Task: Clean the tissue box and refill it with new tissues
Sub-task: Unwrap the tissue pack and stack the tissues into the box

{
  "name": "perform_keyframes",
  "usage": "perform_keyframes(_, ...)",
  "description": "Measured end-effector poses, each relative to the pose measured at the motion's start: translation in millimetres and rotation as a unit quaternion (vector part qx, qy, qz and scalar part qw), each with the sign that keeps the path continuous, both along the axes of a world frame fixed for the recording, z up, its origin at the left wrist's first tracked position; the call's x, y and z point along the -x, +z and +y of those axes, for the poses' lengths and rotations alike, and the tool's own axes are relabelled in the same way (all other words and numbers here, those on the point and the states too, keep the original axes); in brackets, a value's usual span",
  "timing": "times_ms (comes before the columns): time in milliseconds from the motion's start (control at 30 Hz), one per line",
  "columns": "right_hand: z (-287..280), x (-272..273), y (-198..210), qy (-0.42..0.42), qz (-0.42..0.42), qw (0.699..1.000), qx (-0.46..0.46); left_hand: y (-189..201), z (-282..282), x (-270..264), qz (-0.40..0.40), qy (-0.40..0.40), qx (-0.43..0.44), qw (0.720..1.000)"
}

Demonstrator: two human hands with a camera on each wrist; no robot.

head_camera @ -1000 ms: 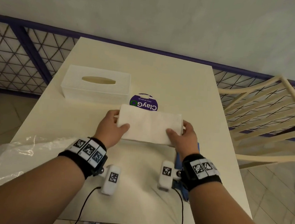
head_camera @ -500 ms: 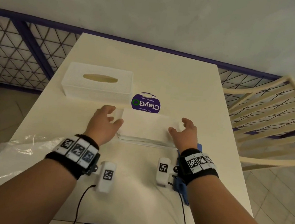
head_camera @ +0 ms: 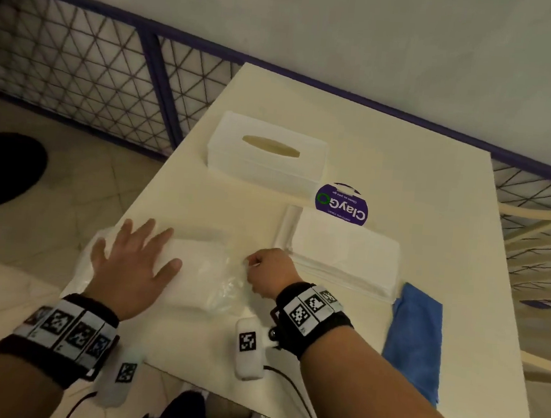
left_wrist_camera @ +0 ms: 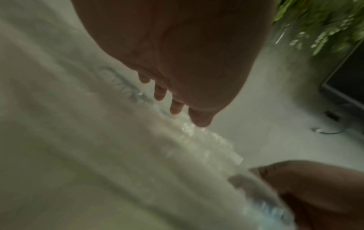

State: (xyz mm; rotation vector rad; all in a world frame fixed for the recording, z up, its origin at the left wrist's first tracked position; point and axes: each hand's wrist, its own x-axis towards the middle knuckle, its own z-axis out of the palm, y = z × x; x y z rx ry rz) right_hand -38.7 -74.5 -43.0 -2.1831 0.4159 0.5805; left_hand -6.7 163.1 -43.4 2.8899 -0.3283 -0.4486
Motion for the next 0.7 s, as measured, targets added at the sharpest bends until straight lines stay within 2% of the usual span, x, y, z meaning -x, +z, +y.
perform_keyframes(100, 13, -12, 3, -0.016, -0.032, 0.999, -0.013, -13, 8, 5, 0.017, 0.011, 0.021, 1.0)
perform_keyframes(200, 28, -24, 9, 0.064, -0.012, 0.998, -0.005, -24, 13, 7, 0.028, 0.003, 0.038, 0.999)
perform_keyframes(300, 40, -35, 6, 0.143, 0.018, 0.988, 0.055, -31, 16, 9, 0.024, -0.009, 0.043, 0.999)
perform_keyframes(400, 47, -38, 9, 0.125, 0.021, 0.986, 0.109, -32, 18, 12, 0.021, -0.008, 0.054, 0.998)
perform_keyframes(533, 50, -41, 7, 0.107, -0.033, 0.985, 0.135, -35, 21, 12, 0.016, 0.001, 0.079, 0.997)
perform_keyframes(633, 51, -40, 3, 0.098, -0.036, 0.988, 0.112, -37, 21, 13, 0.012, 0.007, 0.087, 0.996)
perform_keyframes(700, 53, -38, 1, 0.076, -0.027, 0.996, 0.049, -38, 21, 13, 0.008, 0.011, 0.091, 0.996)
